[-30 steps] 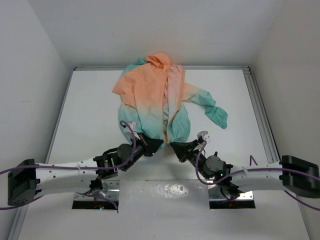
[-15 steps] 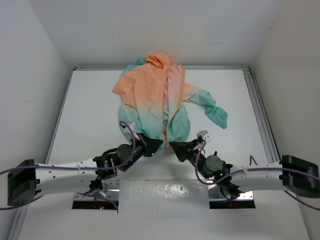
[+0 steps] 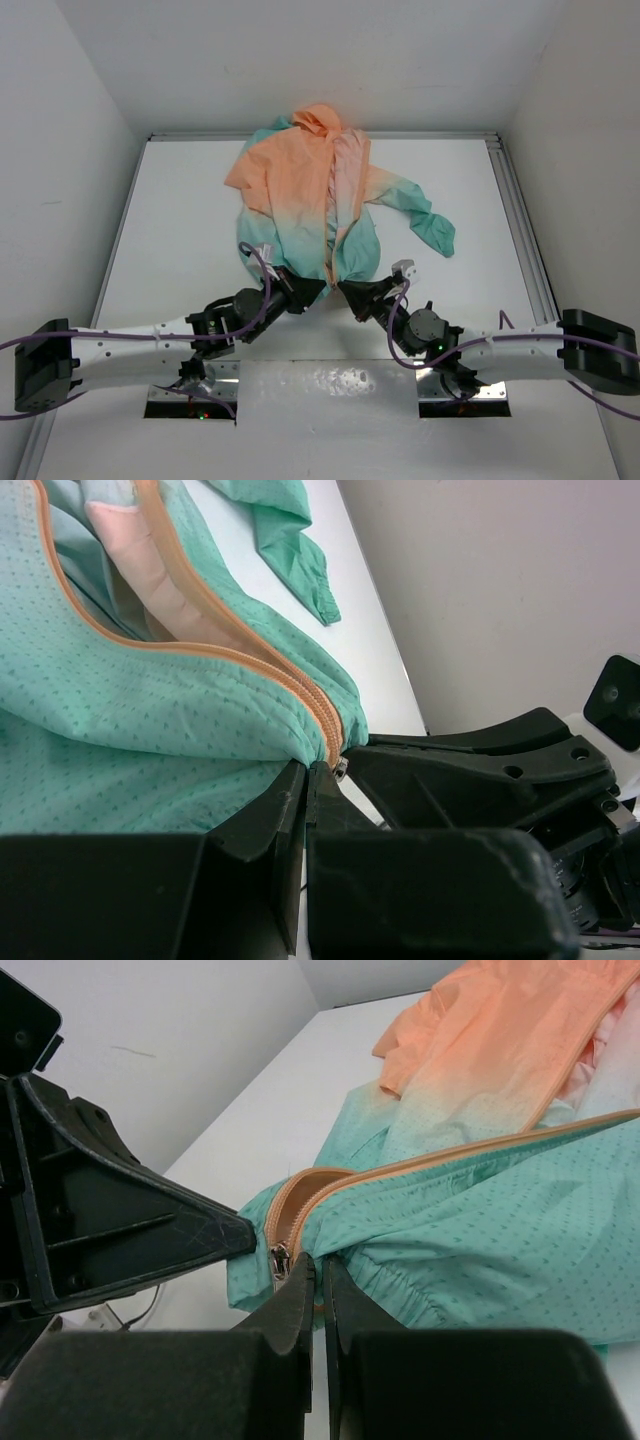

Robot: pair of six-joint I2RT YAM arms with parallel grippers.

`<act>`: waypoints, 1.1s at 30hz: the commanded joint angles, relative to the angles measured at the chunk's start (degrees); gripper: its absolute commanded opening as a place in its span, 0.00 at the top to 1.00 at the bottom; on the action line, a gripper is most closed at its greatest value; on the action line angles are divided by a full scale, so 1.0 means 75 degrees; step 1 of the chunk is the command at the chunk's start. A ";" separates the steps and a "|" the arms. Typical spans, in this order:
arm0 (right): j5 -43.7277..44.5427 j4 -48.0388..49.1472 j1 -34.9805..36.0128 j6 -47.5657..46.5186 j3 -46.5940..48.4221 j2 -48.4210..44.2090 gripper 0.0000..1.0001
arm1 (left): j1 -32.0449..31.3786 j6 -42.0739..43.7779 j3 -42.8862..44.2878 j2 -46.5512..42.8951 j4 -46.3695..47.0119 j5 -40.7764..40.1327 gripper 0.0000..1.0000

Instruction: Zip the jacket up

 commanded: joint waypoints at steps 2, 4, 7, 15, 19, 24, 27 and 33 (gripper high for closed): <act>0.0093 0.0282 0.0053 -0.0160 0.0383 -0.0017 1.00 | 0.0068 -0.0087 -0.0055 0.0051 0.0362 0.0104 1.00; 0.0093 0.0282 0.0053 -0.0161 0.0418 0.0018 1.00 | 0.0068 -0.0110 -0.0055 0.0110 0.0409 0.0162 1.00; 0.0128 0.0282 0.0065 -0.0207 0.0465 0.0100 1.00 | 0.0080 -0.0133 -0.0102 0.0145 0.0479 0.0244 1.00; 0.0210 0.0095 0.0053 -0.0383 0.0652 0.0053 1.00 | 0.0068 -0.0145 -0.0125 0.0122 0.0503 0.0385 1.00; 0.0210 -0.0103 0.0053 -0.0383 0.0804 -0.0017 1.00 | 0.0068 -0.0157 -0.0149 0.0180 0.0503 0.0444 1.00; 0.0234 -0.0981 0.0053 -0.0033 0.1237 -0.0146 1.00 | 0.0080 -0.0134 -0.0137 0.0251 0.0351 0.0444 1.00; 0.0304 -0.2383 0.0065 0.0424 0.1646 -0.0181 1.00 | 0.0068 -0.0040 -0.0044 0.0251 0.0187 0.0432 1.00; 0.0199 -0.4776 0.0053 0.1724 0.2547 -0.0346 1.00 | 0.0068 0.0229 0.0097 0.0298 -0.0200 0.0513 1.00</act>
